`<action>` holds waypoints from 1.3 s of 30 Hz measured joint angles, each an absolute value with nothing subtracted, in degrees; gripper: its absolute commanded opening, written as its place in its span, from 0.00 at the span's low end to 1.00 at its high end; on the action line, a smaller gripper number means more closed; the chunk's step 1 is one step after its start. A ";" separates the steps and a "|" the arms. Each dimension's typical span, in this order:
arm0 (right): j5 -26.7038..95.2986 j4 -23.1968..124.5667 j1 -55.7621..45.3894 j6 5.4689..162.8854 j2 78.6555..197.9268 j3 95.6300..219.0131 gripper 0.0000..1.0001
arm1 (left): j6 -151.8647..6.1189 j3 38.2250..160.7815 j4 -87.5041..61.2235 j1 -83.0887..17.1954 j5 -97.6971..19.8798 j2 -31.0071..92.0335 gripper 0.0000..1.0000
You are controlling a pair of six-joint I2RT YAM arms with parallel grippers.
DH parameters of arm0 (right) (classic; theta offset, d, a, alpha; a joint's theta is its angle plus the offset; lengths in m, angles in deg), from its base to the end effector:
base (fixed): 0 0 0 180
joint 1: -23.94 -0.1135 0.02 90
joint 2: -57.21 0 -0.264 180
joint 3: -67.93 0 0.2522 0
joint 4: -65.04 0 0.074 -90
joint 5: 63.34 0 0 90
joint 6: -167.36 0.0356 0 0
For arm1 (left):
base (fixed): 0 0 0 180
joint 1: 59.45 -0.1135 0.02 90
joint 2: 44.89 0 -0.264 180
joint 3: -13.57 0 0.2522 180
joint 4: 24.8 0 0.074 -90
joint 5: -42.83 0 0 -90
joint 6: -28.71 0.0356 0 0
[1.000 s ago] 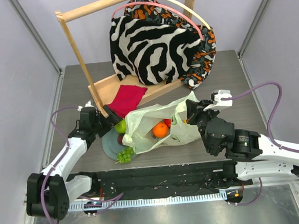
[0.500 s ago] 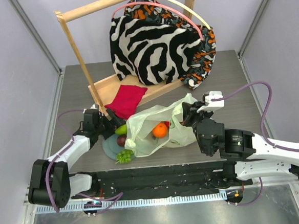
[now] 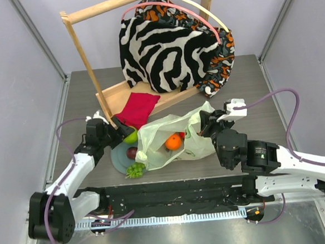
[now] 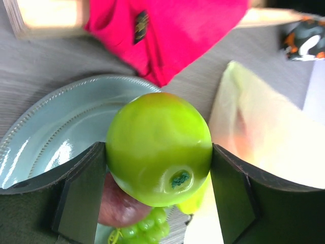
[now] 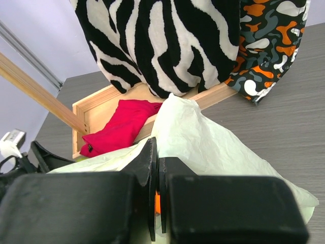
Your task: Place the fruits into the plastic bag
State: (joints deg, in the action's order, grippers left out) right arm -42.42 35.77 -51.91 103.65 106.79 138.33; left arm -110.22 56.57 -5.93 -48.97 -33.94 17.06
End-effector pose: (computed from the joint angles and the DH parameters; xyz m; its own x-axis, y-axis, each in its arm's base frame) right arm 0.0739 0.1570 0.3914 -0.0855 0.3077 -0.9476 -0.0920 0.9446 0.3150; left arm 0.2151 -0.0481 0.1980 -0.6636 -0.6236 -0.4132 -0.2215 0.6914 -0.6877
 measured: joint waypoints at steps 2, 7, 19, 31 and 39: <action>-42.40 35.77 -51.89 103.71 106.44 138.33 0.01 | -109.83 57.35 -4.27 -48.97 -34.96 14.20 0.57; -42.42 35.77 -51.67 104.08 105.94 138.31 0.01 | -108.21 60.37 -0.27 -48.97 -37.98 6.96 0.57; -42.47 35.75 -51.67 104.39 105.11 137.94 0.01 | -102.46 68.04 5.80 -48.20 -37.61 -1.02 0.56; -42.47 35.71 -51.67 104.56 104.80 137.28 0.01 | -95.36 81.88 3.14 -24.84 -39.71 -0.18 0.55; -42.47 35.69 -51.67 104.74 104.34 137.28 0.01 | -88.76 82.56 0.38 -6.96 -42.94 9.02 0.55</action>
